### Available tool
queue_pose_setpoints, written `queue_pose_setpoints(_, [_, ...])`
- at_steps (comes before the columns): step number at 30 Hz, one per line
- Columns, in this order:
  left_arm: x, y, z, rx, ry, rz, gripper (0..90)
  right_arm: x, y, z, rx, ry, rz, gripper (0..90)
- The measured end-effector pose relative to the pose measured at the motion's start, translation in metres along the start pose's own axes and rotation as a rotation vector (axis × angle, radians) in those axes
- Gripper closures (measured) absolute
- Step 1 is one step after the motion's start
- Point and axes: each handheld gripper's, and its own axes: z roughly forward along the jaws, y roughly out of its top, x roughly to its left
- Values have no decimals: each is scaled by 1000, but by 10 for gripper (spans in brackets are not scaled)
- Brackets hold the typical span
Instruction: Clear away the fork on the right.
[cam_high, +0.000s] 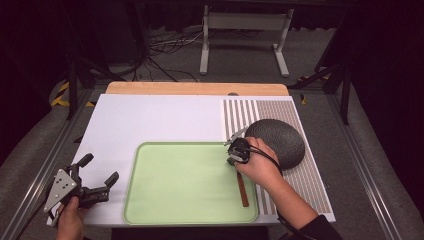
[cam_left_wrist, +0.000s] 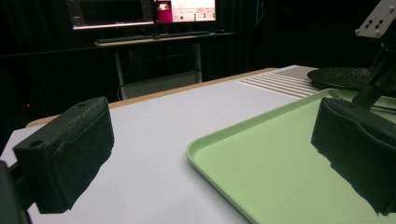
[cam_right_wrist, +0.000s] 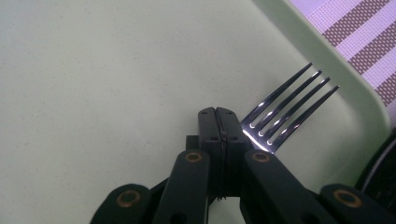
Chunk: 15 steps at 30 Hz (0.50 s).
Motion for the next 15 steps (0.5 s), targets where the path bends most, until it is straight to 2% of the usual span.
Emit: queue_pose_setpoints(15, [0, 0, 0, -1, 1, 0, 0, -11, -7, -3, -4, -15, 33, 900])
